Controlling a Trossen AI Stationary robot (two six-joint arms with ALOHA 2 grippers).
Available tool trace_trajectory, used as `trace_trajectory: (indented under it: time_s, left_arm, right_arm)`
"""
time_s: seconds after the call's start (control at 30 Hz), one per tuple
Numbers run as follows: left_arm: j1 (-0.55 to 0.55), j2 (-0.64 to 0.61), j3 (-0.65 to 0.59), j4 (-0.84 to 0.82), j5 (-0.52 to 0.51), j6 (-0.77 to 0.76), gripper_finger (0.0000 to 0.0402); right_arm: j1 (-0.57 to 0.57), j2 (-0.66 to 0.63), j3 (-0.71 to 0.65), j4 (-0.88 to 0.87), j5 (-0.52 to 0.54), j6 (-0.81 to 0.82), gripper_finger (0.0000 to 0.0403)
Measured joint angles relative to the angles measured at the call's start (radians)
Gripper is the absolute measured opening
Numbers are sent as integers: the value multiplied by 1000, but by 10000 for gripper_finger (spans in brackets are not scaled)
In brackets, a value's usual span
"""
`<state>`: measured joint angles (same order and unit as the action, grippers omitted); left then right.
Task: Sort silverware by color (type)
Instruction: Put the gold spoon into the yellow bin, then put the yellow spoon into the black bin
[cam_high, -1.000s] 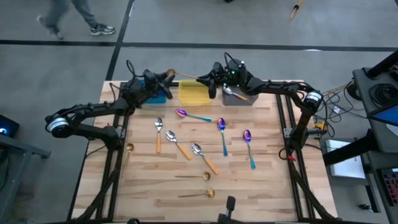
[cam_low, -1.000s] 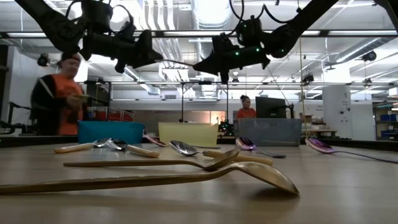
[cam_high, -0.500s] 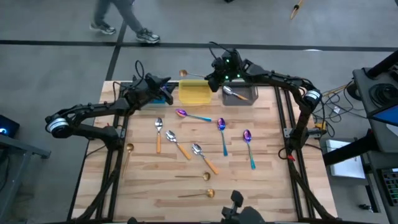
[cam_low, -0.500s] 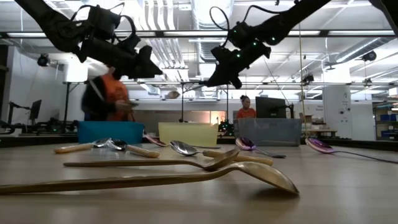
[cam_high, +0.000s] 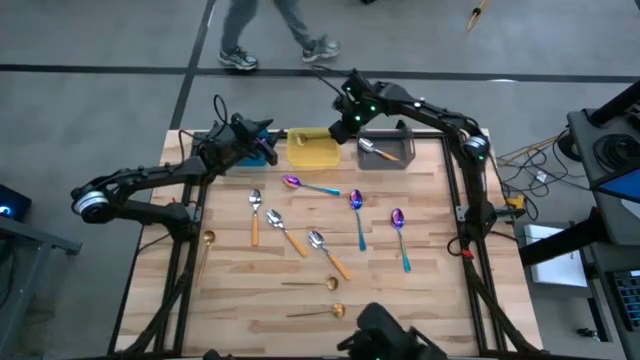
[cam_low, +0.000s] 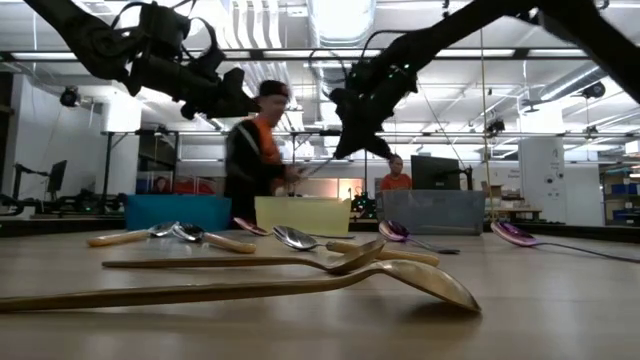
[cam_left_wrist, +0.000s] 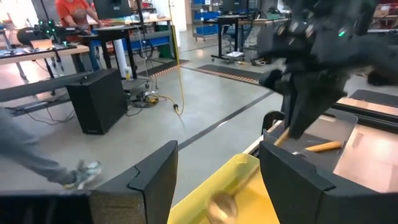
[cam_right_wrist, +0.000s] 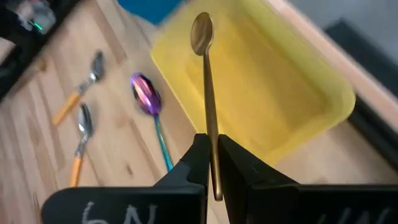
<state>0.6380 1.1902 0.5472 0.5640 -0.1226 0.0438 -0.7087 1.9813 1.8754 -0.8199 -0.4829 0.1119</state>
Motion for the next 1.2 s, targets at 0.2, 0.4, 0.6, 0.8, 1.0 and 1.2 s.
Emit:
trace_trajectory:
  time_s: [0.2, 0.4, 0.6, 0.8, 1.0, 1.2]
  left_arm:
    - [0, -2, 0, -6, 0, 0, 204]
    - [0, -4, 0, -6, -1, 0, 204]
    - [0, -4, 0, -6, -1, 23, 204]
    - [0, -4, 0, -5, -2, 26, 204]
    - [0, -4, 0, -5, -2, 26, 204]
    - [0, -4, 0, -7, -2, 7, 204]
  right_arm:
    - [-5, 149, 203, -170, -15, -26, 12]
    - [-6, 247, 345, -255, -15, -43, 12]
    - [-8, 298, 429, -268, -15, -8, 13]
    - [-9, 312, 440, -272, -14, 0, 38]
    - [-12, 313, 437, -272, -14, 0, 80]
    - [-35, 283, 435, -272, -14, -32, 111]
